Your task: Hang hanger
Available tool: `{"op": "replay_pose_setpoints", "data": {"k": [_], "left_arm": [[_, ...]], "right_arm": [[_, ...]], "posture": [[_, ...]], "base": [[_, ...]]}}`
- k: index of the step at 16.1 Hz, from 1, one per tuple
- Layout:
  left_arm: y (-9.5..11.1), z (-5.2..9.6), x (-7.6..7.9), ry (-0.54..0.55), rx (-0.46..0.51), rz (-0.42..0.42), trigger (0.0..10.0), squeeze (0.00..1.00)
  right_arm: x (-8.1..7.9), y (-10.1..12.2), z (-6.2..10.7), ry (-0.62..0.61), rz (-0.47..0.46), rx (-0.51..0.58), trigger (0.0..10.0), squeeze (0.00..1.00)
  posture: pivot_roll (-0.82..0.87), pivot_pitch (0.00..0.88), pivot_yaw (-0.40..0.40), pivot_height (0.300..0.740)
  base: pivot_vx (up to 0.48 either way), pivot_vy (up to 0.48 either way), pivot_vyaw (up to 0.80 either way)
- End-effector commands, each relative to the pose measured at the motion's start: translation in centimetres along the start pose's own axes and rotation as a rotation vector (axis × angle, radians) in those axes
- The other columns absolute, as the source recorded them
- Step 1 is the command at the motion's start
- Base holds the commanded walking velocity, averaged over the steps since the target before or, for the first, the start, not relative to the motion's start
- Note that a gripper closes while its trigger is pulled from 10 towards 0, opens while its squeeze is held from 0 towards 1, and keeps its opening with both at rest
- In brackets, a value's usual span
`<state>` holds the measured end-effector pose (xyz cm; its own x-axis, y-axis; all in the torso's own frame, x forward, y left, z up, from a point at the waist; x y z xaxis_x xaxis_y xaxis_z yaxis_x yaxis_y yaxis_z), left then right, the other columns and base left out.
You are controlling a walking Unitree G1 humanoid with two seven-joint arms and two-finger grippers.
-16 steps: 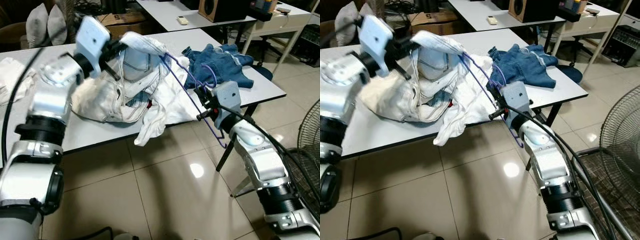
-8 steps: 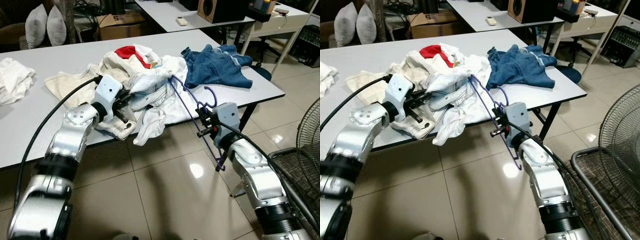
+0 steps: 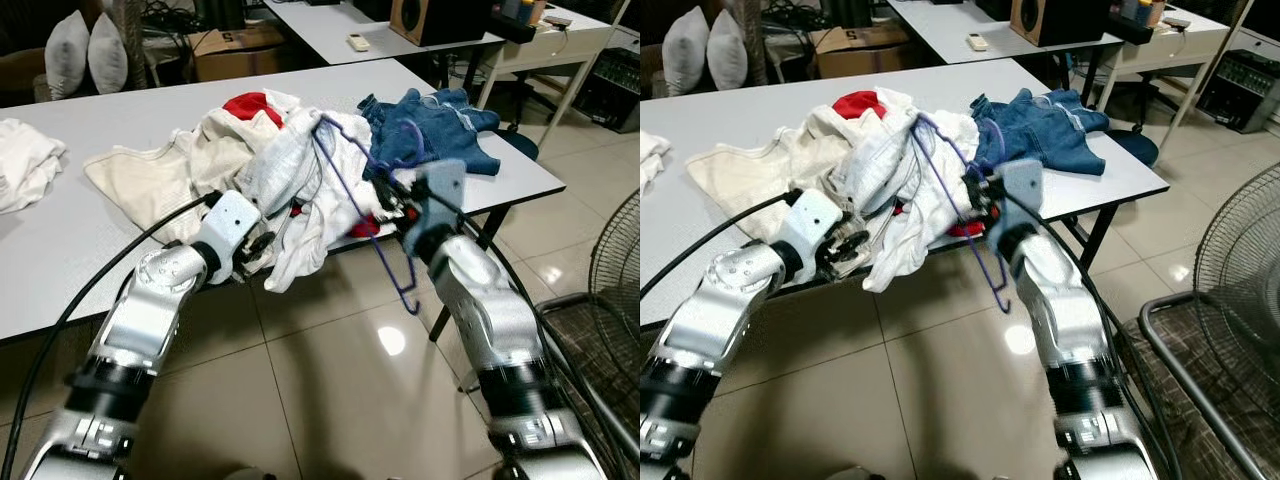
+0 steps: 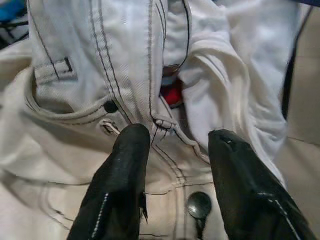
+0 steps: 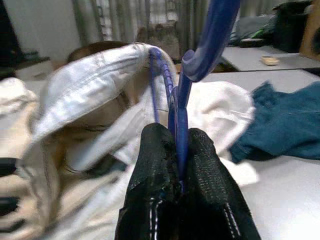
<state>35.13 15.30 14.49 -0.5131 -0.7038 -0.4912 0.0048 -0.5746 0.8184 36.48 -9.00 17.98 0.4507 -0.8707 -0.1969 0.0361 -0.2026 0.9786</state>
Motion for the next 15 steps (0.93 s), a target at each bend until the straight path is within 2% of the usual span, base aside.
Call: {"op": "replay_pose_setpoints", "data": {"k": [1, 2, 4, 6, 8, 11, 15], "left_arm": [[0.0, 0.3, -0.2, 0.026, -0.020, -0.006, 10.0, 1.00], [0.2, 0.4, -0.1, 0.050, -0.027, 0.017, 10.0, 1.00], [0.6, 0.4, 1.1, 0.019, -0.007, 0.105, 10.0, 1.00], [1.2, 0.0, 2.3, -0.023, 0.018, 0.196, 10.0, 1.00], [1.3, -0.3, 2.4, -0.016, 0.014, 0.244, 10.0, 1.00], [-0.1, -0.9, 0.9, 0.126, -0.079, 0.168, 10.0, 1.00], [-1.2, -1.6, 0.6, 0.186, -0.122, 0.096, 10.0, 1.00]], "right_arm": [[-0.3, 1.3, -0.4, 0.020, -0.020, 0.034, 10.0, 0.00], [-0.7, 2.2, -1.2, 0.047, -0.064, 0.041, 10.0, 0.00], [-0.9, 3.1, -1.7, 0.068, -0.121, 0.053, 10.0, 0.00], [-1.1, 4.0, -2.1, 0.088, -0.149, 0.067, 10.0, 0.00], [-1.3, 4.4, -2.3, 0.099, -0.151, 0.075, 10.0, 0.00], [-1.9, 5.2, -2.6, 0.119, -0.165, 0.088, 10.0, 0.00], [-2.4, 6.3, -2.8, 0.129, -0.198, 0.123, 10.0, 0.00]], "posture": [[-0.16, 0.000, -0.002, 0.740], [-0.16, 0.000, -0.002, 0.740], [-0.16, 0.000, -0.008, 0.740], [-0.16, 0.000, -0.010, 0.740], [-0.16, 0.000, -0.010, 0.740], [-0.17, 0.000, -0.003, 0.740], [-0.17, 0.000, -0.004, 0.740]], "base": [[0.000, 0.000, 0.00], [0.000, 0.000, 0.00], [0.000, 0.000, 0.00], [0.000, 0.000, 0.00], [0.000, 0.000, 0.00], [0.000, 0.000, 0.00], [0.000, 0.000, 0.00]]}}
Point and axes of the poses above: a point about 5 cm out from each wrist's last joint towards the gripper, its own z axis pointing back from the gripper into the wrist, its own y axis along the axis of the wrist's last joint, x = y × z, the point moved 3 cm from there along -z, pointing out of the wrist towards the gripper, and after that the axes turned 6 degrees about -z, right-handed, at the moved point
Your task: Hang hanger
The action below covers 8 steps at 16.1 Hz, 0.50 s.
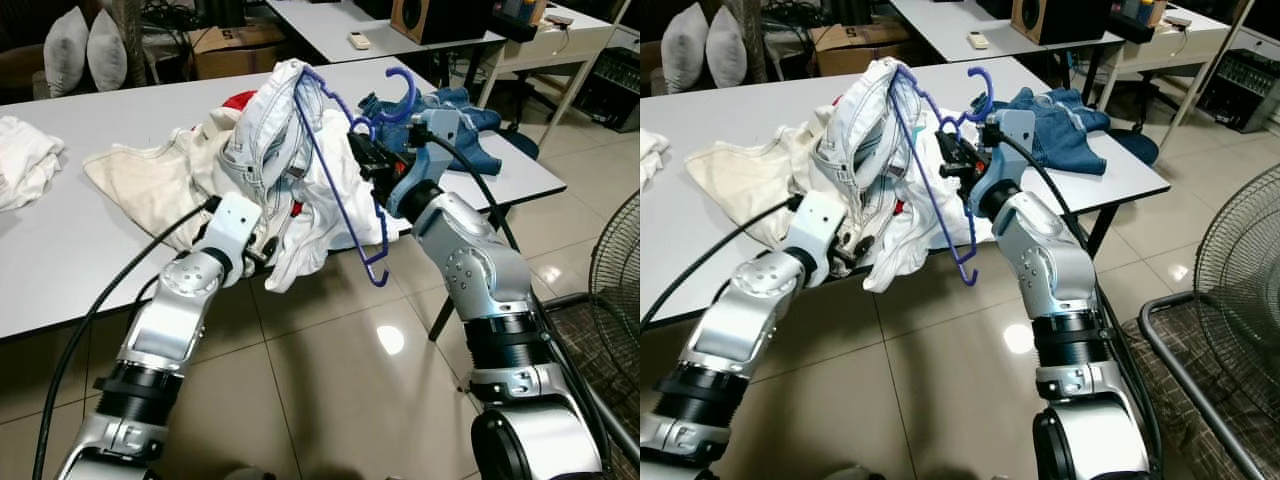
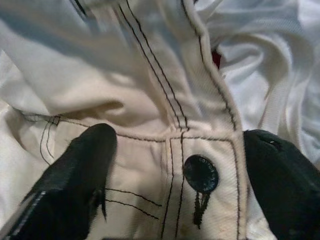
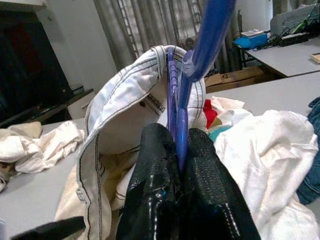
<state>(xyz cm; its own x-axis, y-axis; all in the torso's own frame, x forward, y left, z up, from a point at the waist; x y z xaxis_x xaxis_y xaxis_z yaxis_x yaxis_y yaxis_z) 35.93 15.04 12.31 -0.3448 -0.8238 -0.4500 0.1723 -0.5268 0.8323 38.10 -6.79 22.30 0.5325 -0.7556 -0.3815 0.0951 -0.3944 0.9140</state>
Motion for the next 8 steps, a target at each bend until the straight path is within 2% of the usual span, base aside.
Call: {"op": "replay_pose_setpoints", "data": {"k": [1, 4, 6, 8], "left_arm": [[0.3, -0.3, -0.3, 0.030, 0.009, -0.028, 10.0, 1.00], [0.3, -0.8, -0.4, 0.050, 0.016, -0.021, 10.0, 1.00], [0.5, -1.3, 0.3, 0.056, 0.044, -0.008, 10.0, 1.00], [0.5, -1.6, -0.2, 0.109, 0.057, 0.004, 10.0, 1.00]], "right_arm": [[-1.0, 2.5, -0.4, 0.033, 0.006, 0.078, 10.0, 0.00], [-1.2, 2.8, -0.5, 0.037, -0.005, 0.089, 10.0, 0.00], [-1.4, 3.0, -0.7, 0.036, -0.017, 0.096, 10.0, 0.00], [-1.6, 3.0, -0.7, 0.040, -0.019, 0.096, 10.0, 0.00]], "posture": [[-0.17, 0.000, -0.004, 0.740], [-0.17, 0.000, -0.006, 0.740], [-0.17, 0.000, -0.009, 0.740], [-0.18, 0.000, -0.010, 0.740]], "base": [[0.000, 0.000, 0.00], [0.000, 0.000, 0.00], [0.000, 0.000, 0.00], [0.000, 0.000, 0.00]]}}
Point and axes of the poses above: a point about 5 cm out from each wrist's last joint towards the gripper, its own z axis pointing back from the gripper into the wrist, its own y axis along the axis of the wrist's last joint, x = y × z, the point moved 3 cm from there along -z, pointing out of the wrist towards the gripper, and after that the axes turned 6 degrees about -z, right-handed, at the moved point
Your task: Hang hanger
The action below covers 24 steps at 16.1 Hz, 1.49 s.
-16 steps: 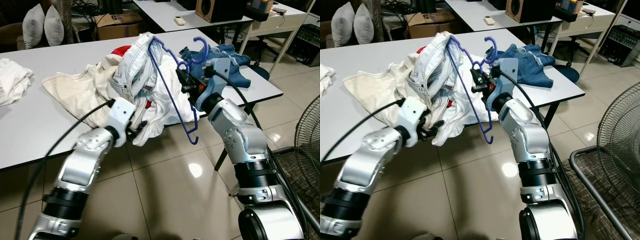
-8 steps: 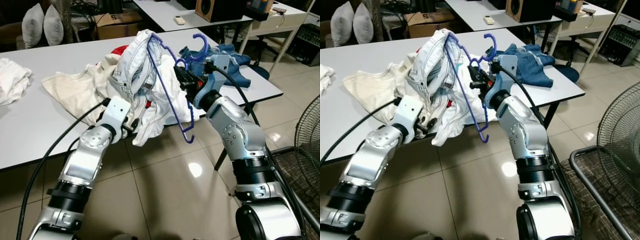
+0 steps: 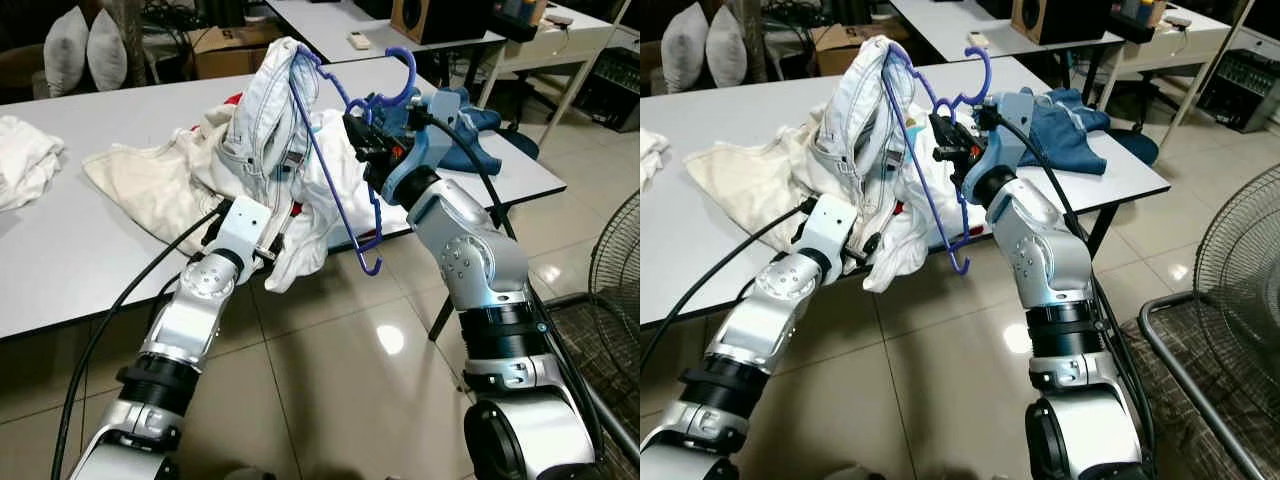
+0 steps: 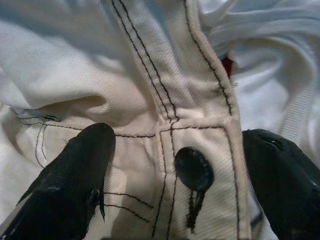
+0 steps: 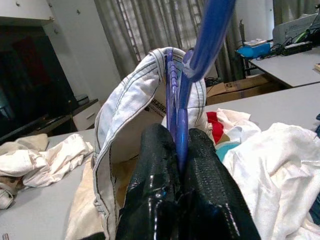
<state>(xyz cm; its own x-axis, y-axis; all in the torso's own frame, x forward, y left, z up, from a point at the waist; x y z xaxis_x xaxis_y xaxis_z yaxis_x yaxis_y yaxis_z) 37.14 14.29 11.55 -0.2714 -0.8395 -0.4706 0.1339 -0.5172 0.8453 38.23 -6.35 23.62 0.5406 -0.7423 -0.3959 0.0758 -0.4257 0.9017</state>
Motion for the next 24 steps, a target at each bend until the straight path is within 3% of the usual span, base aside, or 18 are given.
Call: {"op": "replay_pose_setpoints", "data": {"k": [1, 2, 3, 4, 5, 13, 16, 19, 22, 24], "left_arm": [[0.5, -0.2, -1.2, 0.059, 0.020, 0.002, 10.0, 0.67], [0.2, -0.2, -1.9, 0.099, 0.015, 0.009, 4.0, 0.00], [-0.2, -0.1, -2.5, 0.131, 0.006, 0.005, 3.6, 0.00], [-0.4, 0.0, -3.2, 0.156, 0.007, -0.001, 0.8, 0.00], [-0.5, 0.1, -3.6, 0.167, 0.008, -0.005, 0.0, 0.00], [-1.9, 1.5, -5.3, 0.155, -0.010, -0.041, 0.0, 0.00], [-1.8, 2.2, -6.1, 0.134, 0.004, 0.010, 0.0, 0.00], [-1.6, 2.8, -8.7, 0.200, 0.028, 0.052, 0.0, 0.00], [0.1, 2.9, -10.4, 0.245, 0.102, 0.060, 0.0, 0.00], [2.9, 2.7, -13.9, 0.288, 0.186, 0.042, 0.0, 0.00]], "right_arm": [[-0.9, 2.0, -0.3, 0.030, -0.002, 0.061, 10.0, 0.00], [-0.9, 1.9, -0.2, 0.029, -0.004, 0.061, 10.0, 0.00], [-0.8, 1.9, -0.2, 0.026, -0.005, 0.062, 10.0, 0.00], [-0.8, 1.9, -0.1, 0.022, -0.005, 0.062, 10.0, 0.00], [-0.6, 1.9, 0.0, 0.016, -0.006, 0.063, 10.0, 0.00], [0.4, 1.8, 0.7, -0.025, 0.000, 0.069, 10.0, 0.00], [1.1, 1.4, 1.3, -0.050, 0.000, 0.061, 10.0, 0.00], [2.1, 0.7, 2.1, -0.088, -0.014, 0.054, 10.0, 0.00], [2.4, 0.4, 2.6, -0.100, -0.019, 0.051, 10.0, 0.00], [3.0, -0.2, 2.8, -0.114, -0.016, 0.038, 10.0, 0.00]], "posture": [[-0.18, 0.000, -0.009, 0.740], [-0.17, 0.000, -0.009, 0.740], [-0.18, 0.000, -0.007, 0.740], [-0.18, 0.000, -0.005, 0.740], [-0.17, 0.000, -0.004, 0.740], [-0.17, 0.000, 0.004, 0.740], [-0.16, 0.000, 0.000, 0.740], [-0.14, 0.000, 0.006, 0.740], [-0.13, 0.000, 0.007, 0.740], [-0.12, 0.000, 0.006, 0.740]], "base": [[0.000, 0.000, 0.00], [0.000, 0.000, 0.00], [0.000, 0.000, 0.00], [0.000, 0.000, 0.00], [0.000, 0.000, 0.00], [0.000, 0.000, 0.00], [0.000, 0.000, 0.00], [0.000, 0.000, 0.00], [0.000, 0.000, 0.00], [0.000, 0.000, 0.00]]}}
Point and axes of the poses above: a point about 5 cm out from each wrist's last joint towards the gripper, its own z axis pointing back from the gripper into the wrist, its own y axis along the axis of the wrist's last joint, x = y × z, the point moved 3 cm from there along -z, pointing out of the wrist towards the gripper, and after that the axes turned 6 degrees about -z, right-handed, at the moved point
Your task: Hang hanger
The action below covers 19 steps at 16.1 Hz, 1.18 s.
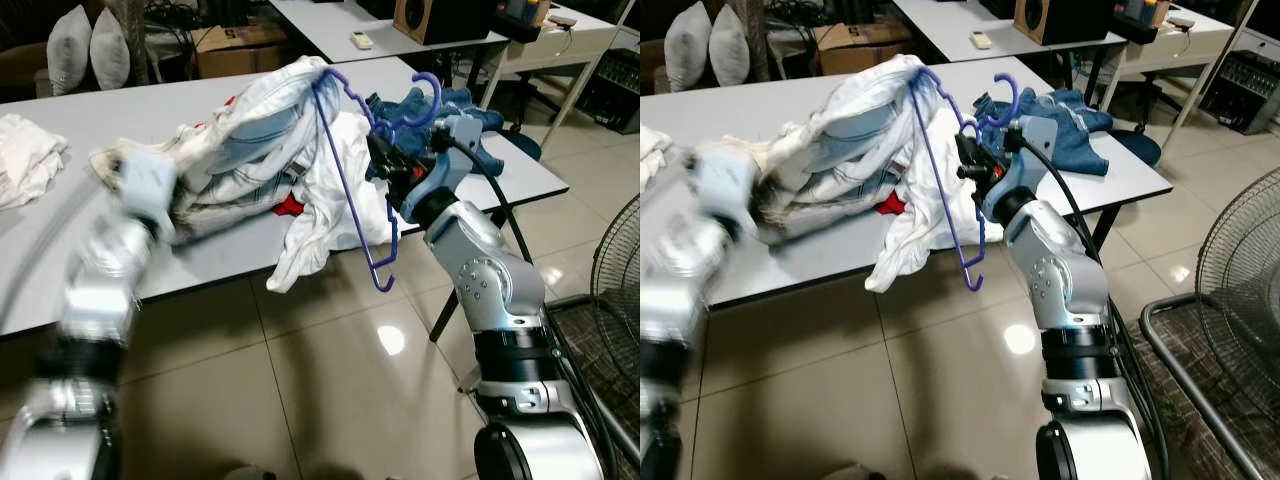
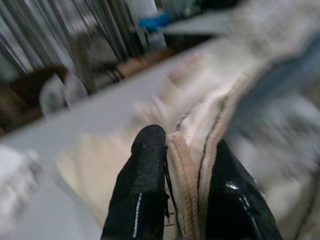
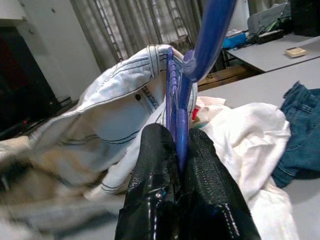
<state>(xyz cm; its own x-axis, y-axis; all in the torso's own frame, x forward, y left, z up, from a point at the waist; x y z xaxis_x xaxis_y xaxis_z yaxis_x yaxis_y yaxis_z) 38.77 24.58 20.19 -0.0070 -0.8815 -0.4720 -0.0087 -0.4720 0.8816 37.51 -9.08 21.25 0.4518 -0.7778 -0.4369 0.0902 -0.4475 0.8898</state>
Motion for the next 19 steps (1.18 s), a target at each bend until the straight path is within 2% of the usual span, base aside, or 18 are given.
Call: {"op": "replay_pose_setpoints", "data": {"k": [1, 2, 3, 5, 6, 7, 10, 11, 14, 15, 16, 17, 18, 19], "left_arm": [[2.1, -0.6, -2.7, 0.054, 0.065, -0.028, 0.0, 0.00], [5.8, -1.2, -5.7, 0.084, 0.164, -0.084, 0.0, 0.00], [10.0, -1.0, -8.5, 0.112, 0.277, -0.146, 0.0, 0.00], [14.1, -0.3, -11.0, 0.135, 0.372, -0.205, 0.0, 0.00], [14.5, -0.3, -11.0, 0.106, 0.374, -0.205, 0.0, 0.00], [12.0, -1.0, -6.5, -0.217, 0.251, -0.187, 0.0, 0.00], [9.1, -1.0, -1.9, -0.415, 0.184, -0.125, 0.0, 0.00], [7.7, -0.8, 0.7, -0.483, 0.160, -0.065, 0.0, 0.00], [7.7, -0.8, 0.9, -0.493, 0.158, -0.047, 0.0, 0.00], [8.1, -0.9, 0.3, -0.464, 0.165, -0.017, 0.0, 0.00], [8.3, -1.0, 0.1, -0.448, 0.170, -0.002, 0.0, 0.00], [8.9, -1.2, -0.4, -0.407, 0.198, 0.034, 0.0, 0.00], [10.2, -1.5, -1.2, -0.322, 0.266, 0.090, 0.0, 0.00], [11.0, -1.5, -1.6, -0.292, 0.302, 0.118, 0.0, 0.00]], "right_arm": [[0.4, 0.9, 0.2, -0.011, 0.017, 0.040, 10.0, 0.00], [0.3, 1.6, -0.1, -0.001, 0.028, 0.059, 10.0, 0.00], [0.3, 2.6, -0.3, 0.006, 0.027, 0.092, 10.0, 0.00], [0.6, 3.4, -0.2, -0.002, 0.015, 0.127, 10.0, 0.00], [0.8, 3.4, -0.1, -0.007, 0.014, 0.127, 10.0, 0.00], [1.4, 1.8, 0.2, -0.032, 0.017, 0.076, 10.0, 0.00], [1.3, 0.1, 0.4, -0.029, 0.025, 0.011, 10.0, 0.00], [1.3, -2.0, 0.8, -0.022, 0.046, -0.081, 10.0, 0.00], [1.4, -3.2, 1.3, -0.015, 0.052, -0.140, 10.0, 0.00], [1.8, -5.0, 2.4, -0.006, 0.083, -0.226, 10.0, 0.00], [2.0, -5.7, 2.9, -0.001, 0.096, -0.257, 10.0, 0.00], [2.2, -6.5, 3.6, 0.011, 0.106, -0.299, 10.0, 0.00], [2.4, -7.8, 4.8, 0.039, 0.130, -0.365, 10.0, 0.00], [1.9, -8.1, 5.2, 0.084, 0.130, -0.381, 10.0, 0.00]], "posture": [[-0.12, 0.000, 0.007, 0.740], [-0.11, 0.000, 0.009, 0.740], [-0.11, 0.000, 0.012, 0.740], [-0.10, 0.000, 0.018, 0.740], [-0.10, 0.000, 0.018, 0.740], [-0.10, 0.000, 0.019, 0.740], [-0.10, 0.000, 0.022, 0.740], [-0.09, 0.000, 0.016, 0.740], [-0.09, 0.000, 0.011, 0.740], [-0.09, 0.000, 0.010, 0.740], [-0.09, 0.000, 0.010, 0.740], [-0.09, 0.000, 0.017, 0.740], [-0.09, 0.000, 0.018, 0.740], [-0.09, 0.000, 0.018, 0.740]], "base": [[0.000, 0.000, 0.00], [0.000, 0.000, 0.00], [0.000, 0.000, 0.00], [0.000, 0.000, 0.00], [0.000, 0.000, 0.00], [0.000, 0.000, 0.00], [0.000, 0.000, 0.00], [0.000, 0.000, 0.00], [0.000, 0.000, 0.00], [0.000, 0.000, 0.00], [0.000, 0.000, 0.00], [0.000, 0.000, 0.00], [0.000, 0.000, 0.00], [0.000, 0.000, 0.00]]}}
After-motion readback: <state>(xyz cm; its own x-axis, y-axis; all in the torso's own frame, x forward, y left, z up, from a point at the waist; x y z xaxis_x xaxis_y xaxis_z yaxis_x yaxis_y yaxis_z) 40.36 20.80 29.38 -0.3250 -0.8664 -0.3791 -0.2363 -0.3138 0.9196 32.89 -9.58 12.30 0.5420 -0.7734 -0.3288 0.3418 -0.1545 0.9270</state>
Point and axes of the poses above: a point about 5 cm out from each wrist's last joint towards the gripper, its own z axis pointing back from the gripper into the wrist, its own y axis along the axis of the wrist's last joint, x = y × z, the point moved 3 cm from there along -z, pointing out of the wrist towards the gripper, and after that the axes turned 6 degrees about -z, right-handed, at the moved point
